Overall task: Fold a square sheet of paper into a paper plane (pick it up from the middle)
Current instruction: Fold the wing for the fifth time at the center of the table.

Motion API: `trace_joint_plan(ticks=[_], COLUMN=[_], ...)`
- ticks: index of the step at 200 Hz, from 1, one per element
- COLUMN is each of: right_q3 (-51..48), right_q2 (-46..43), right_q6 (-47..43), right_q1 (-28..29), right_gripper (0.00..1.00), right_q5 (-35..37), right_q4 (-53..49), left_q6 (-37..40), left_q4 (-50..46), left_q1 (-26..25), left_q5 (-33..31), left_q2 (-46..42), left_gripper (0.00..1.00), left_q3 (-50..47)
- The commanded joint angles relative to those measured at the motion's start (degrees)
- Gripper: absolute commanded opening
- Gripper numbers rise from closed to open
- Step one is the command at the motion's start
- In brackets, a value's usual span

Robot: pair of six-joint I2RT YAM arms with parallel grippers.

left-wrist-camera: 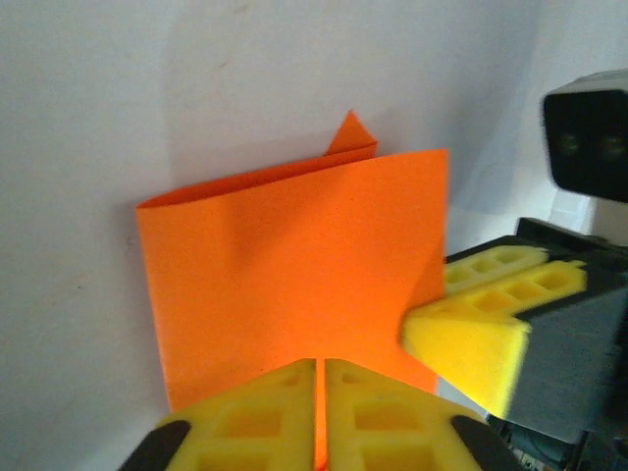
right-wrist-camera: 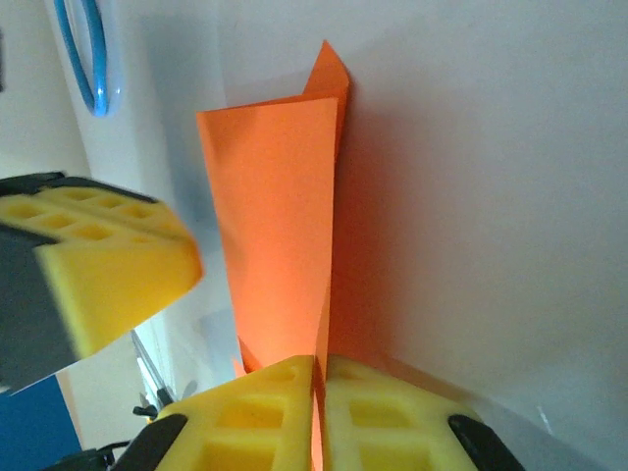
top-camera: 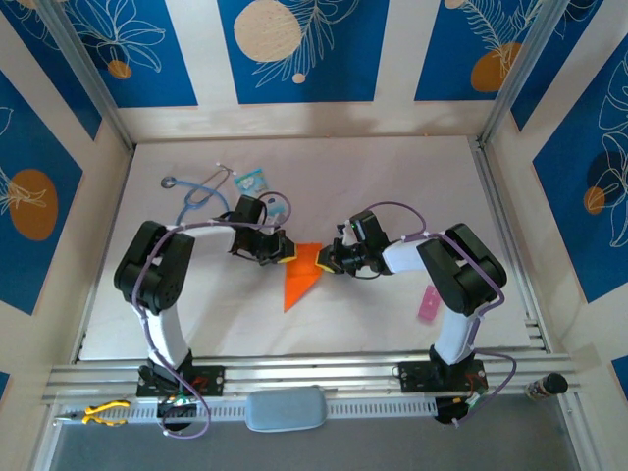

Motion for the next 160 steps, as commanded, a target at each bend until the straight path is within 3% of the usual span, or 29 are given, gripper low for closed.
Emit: trace_joint_plan(ticks=[1, 31, 54, 107, 160], right_q3=[-1.3, -2.5, -2.7, -1.6, -0.9], right_q2=[-3.3, -6.1, -8.1, -10.1, -10.2], right_q6=[2.5, 6.7, 10.0, 13.4, 14.0], right_q1=[-0.3, -0.1, 0.2, 0.9, 1.4], right_gripper=[0.09, 0.09, 0.09, 0.09, 0.09], right_q5=[2.8, 6.8, 9.4, 11.0, 10.5], right_q4=[-1.7, -2.9, -5.4, -8.3, -8.5], left_q6=[0.6, 5.0, 10.6, 23.0, 26.9], left_q4=[1.0, 1.1, -1.1, -7.4, -10.0], left_q1=[0.2, -1.6, -5.7, -18.5, -27.9], left_q5=[-0.6, -2.8, -7.6, -25.9, -41.1], left_q2=[-4.5, -8.9, -12.8, -16.7, -14.2], left_gripper=[0.16, 0.29, 0.37, 0.48, 0.5], left_q3=[-1.8, -4.7, -6.4, -6.7, -5.4])
